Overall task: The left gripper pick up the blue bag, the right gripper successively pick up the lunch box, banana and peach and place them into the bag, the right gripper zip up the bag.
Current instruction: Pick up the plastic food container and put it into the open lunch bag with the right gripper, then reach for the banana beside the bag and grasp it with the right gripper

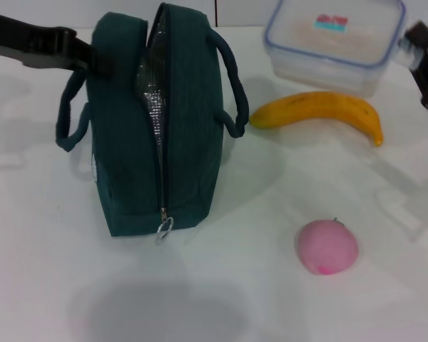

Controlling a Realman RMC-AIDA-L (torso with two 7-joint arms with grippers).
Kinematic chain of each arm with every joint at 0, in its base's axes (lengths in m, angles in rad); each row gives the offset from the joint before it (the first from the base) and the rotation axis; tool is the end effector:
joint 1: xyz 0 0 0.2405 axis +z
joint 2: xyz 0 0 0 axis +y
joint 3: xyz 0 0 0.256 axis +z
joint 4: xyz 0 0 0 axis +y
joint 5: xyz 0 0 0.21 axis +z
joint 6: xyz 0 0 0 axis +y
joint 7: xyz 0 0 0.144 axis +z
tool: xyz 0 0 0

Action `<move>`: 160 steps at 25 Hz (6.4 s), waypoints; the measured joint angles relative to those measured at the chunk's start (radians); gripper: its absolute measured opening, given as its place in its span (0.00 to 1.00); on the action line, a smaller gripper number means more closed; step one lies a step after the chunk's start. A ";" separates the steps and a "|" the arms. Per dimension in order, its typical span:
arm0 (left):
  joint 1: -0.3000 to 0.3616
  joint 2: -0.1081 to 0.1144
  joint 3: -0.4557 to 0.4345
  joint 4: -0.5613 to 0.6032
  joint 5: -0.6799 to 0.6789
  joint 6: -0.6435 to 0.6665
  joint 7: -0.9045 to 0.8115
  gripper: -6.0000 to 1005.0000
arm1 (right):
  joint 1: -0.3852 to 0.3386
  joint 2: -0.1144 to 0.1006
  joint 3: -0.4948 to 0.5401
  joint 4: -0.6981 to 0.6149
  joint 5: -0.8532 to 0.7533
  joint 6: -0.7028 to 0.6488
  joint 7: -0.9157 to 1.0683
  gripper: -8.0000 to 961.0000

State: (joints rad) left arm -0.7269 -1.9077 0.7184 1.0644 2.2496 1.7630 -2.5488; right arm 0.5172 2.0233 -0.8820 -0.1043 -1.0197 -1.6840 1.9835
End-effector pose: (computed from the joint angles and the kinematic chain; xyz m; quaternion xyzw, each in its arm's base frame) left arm -0.1955 0.3873 0.1154 -0.8483 -0.5069 -0.1084 0.1079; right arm 0.2573 0.3196 0.0172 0.5495 -0.5577 -0.6215 0.0291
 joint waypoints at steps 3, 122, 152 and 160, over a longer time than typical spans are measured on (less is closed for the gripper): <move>-0.011 -0.008 0.001 -0.005 0.000 0.001 -0.001 0.05 | 0.039 0.003 0.000 0.001 0.006 -0.008 0.004 0.11; -0.021 -0.039 0.001 -0.063 -0.153 -0.014 0.037 0.05 | 0.489 -0.189 -0.237 -0.593 -1.364 0.360 0.028 0.90; -0.019 -0.043 0.001 -0.063 -0.159 -0.008 0.052 0.05 | 0.457 -0.088 -0.224 -0.348 -1.380 0.732 0.023 0.89; -0.022 -0.041 0.003 -0.063 -0.161 -0.008 0.052 0.05 | 0.439 -0.078 -0.224 -0.351 -1.372 0.762 0.020 0.89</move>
State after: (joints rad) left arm -0.7486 -1.9485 0.7210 1.0017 2.0883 1.7549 -2.4972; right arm 0.9559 1.9452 -1.1060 -0.4557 -2.3918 -0.9222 2.0037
